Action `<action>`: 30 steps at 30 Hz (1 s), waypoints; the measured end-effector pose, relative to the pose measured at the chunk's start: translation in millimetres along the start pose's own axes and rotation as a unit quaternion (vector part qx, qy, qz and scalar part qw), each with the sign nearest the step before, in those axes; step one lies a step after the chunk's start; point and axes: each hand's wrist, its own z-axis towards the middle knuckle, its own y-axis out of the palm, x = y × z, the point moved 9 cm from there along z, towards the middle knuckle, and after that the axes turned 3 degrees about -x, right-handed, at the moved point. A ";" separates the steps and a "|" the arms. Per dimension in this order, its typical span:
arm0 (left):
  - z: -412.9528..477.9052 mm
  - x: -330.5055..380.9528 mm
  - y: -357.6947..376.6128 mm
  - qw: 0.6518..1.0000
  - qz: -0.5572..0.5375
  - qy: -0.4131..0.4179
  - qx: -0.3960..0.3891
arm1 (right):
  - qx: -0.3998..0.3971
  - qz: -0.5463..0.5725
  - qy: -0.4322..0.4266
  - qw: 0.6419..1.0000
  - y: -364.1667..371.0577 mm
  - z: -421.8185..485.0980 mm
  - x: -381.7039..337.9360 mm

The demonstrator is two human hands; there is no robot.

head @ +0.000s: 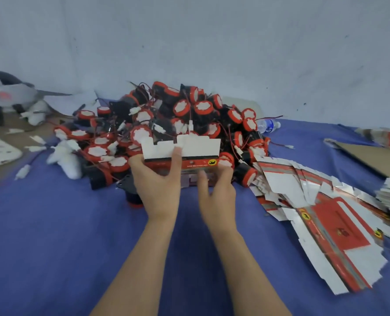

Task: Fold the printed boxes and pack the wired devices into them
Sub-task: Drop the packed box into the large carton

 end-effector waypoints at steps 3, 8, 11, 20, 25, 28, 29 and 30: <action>-4.8 3.6 0.3 0.996 0.063 0.062 -0.017 | 0.010 0.018 0.010 1.000 -0.3 -1.2 3.5; -11.3 1.9 7.3 0.996 -0.004 0.068 -0.053 | 0.023 0.020 -0.008 1.000 -4.0 -2.8 0.9; -11.0 -6.2 8.5 0.998 -0.029 0.031 -0.040 | 0.012 0.058 -0.008 0.998 -1.0 -4.7 0.9; -12.4 -7.4 10.4 0.995 0.042 0.064 -0.067 | 0.038 0.146 0.020 0.988 -7.0 -3.8 1.5; -37.7 8.6 39.0 0.972 0.021 0.138 -0.189 | 0.039 0.188 0.080 0.978 -10.0 2.1 17.5; -36.5 6.9 40.9 0.973 0.003 0.131 -0.192 | 0.006 0.176 0.011 0.984 -12.3 4.8 1.7; -34.6 5.3 39.7 0.974 0.003 0.128 -0.187 | -0.007 0.165 -0.016 0.986 -12.4 4.9 -6.0; -33.0 3.9 38.8 0.974 0.007 0.127 -0.185 | -0.017 0.160 -0.034 0.986 -13.0 5.3 -11.2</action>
